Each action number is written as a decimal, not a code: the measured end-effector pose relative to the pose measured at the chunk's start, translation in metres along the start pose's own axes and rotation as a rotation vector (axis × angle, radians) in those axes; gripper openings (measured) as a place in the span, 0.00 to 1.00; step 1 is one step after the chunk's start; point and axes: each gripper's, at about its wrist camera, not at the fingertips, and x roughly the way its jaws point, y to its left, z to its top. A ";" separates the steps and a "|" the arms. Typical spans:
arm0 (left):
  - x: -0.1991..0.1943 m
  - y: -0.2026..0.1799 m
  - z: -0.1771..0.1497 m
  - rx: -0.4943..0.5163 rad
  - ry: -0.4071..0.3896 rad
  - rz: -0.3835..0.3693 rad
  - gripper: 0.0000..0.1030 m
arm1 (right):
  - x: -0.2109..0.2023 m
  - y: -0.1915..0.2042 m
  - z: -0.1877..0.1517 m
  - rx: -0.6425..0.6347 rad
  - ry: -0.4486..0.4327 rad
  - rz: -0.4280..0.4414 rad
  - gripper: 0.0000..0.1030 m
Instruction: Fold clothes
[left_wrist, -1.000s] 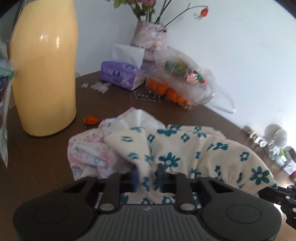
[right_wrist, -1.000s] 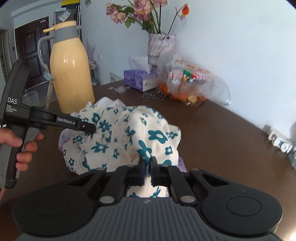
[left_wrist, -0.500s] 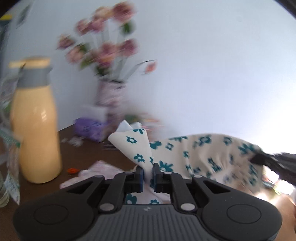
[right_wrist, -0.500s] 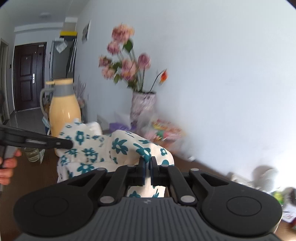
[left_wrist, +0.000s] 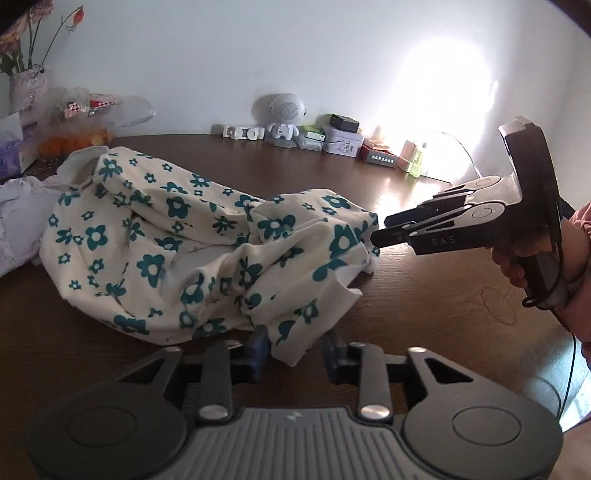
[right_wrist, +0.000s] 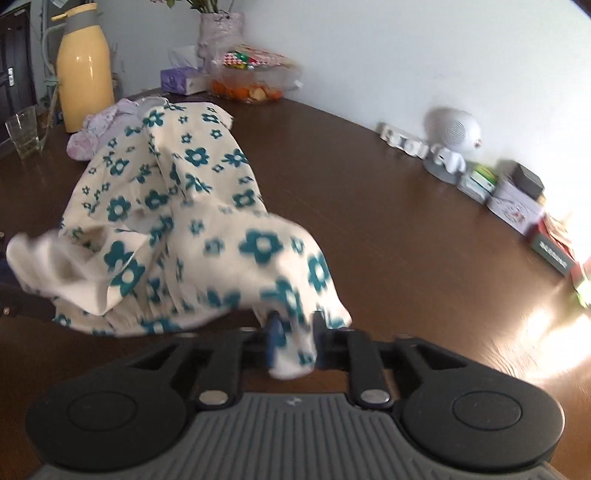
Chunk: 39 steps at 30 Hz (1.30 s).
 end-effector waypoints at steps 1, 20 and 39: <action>-0.008 0.002 -0.001 0.000 -0.015 0.005 0.58 | -0.008 -0.001 -0.002 0.006 -0.014 -0.003 0.58; 0.042 0.169 0.066 -0.405 0.030 0.340 0.68 | 0.041 0.152 0.047 -0.485 -0.010 0.164 0.67; -0.036 0.078 0.111 -0.321 -0.383 0.179 0.03 | -0.066 0.059 0.015 -0.330 -0.131 -0.143 0.04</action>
